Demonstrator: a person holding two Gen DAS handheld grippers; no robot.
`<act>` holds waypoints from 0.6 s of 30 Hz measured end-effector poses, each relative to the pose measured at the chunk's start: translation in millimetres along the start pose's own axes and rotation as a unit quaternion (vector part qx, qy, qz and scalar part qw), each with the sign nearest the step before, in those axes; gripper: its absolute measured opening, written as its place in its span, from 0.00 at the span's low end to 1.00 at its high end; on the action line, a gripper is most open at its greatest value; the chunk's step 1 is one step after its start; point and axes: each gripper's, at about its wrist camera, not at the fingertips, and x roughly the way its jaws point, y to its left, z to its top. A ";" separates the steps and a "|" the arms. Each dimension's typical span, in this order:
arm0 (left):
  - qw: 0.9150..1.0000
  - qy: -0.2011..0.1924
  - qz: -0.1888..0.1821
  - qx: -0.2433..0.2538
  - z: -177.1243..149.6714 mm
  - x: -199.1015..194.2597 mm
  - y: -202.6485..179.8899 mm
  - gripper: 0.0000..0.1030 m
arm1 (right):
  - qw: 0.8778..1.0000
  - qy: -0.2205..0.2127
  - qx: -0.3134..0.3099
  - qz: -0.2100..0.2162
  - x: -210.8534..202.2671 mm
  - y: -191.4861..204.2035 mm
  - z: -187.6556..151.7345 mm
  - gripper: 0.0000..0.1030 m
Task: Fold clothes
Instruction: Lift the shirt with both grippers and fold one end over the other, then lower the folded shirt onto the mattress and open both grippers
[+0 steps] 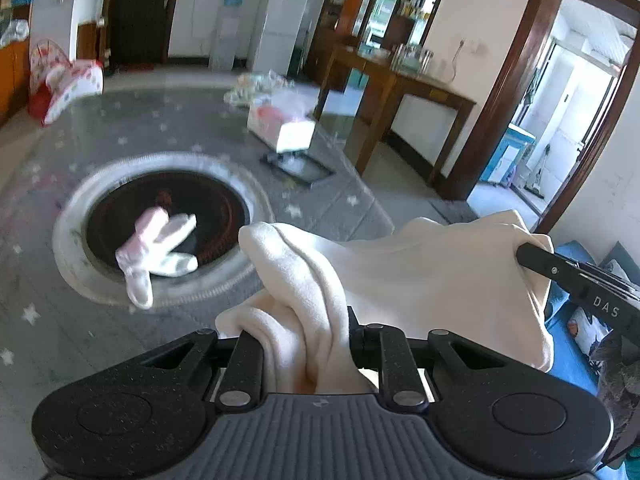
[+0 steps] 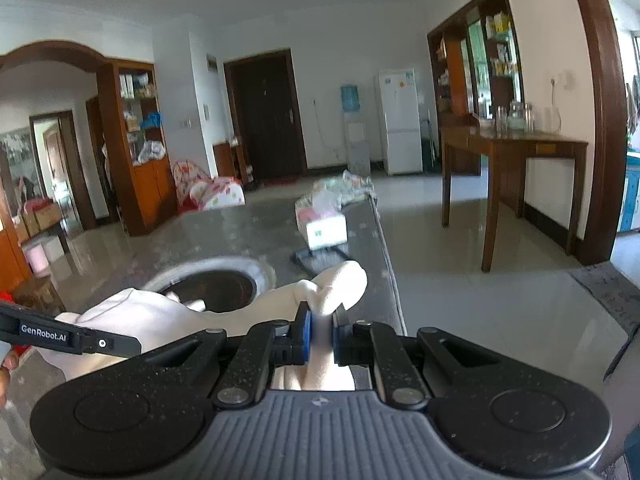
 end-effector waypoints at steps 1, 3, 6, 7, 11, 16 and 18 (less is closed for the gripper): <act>1.000 0.008 -0.001 -0.004 -3.1 6.1 2.1 0.20 | 1.000 0.009 0.000 -0.001 5.5 -1.8 -5.5 0.08; 1.000 0.027 -0.003 -0.013 -12.0 18.9 6.3 0.20 | 1.000 0.027 0.002 -0.003 13.8 -5.4 -18.6 0.08; 0.998 0.056 -0.006 -0.025 -27.1 34.1 11.2 0.20 | 0.999 0.051 0.003 -0.005 24.5 -7.3 -35.2 0.08; 0.997 0.064 -0.009 -0.029 -32.4 37.6 13.1 0.20 | 0.998 0.059 0.003 -0.006 27.1 -7.3 -42.0 0.08; 0.996 0.083 -0.012 -0.036 -49.6 45.0 19.3 0.20 | 0.997 0.081 0.003 -0.009 35.5 -10.6 -59.3 0.09; 0.994 0.091 -0.023 -0.056 -65.4 47.0 32.0 0.25 | 0.994 0.104 0.008 -0.018 44.2 -19.4 -75.7 0.09; 0.994 0.088 -0.027 -0.058 -67.6 44.3 35.5 0.26 | 0.993 0.112 0.008 -0.019 45.4 -21.6 -81.6 0.09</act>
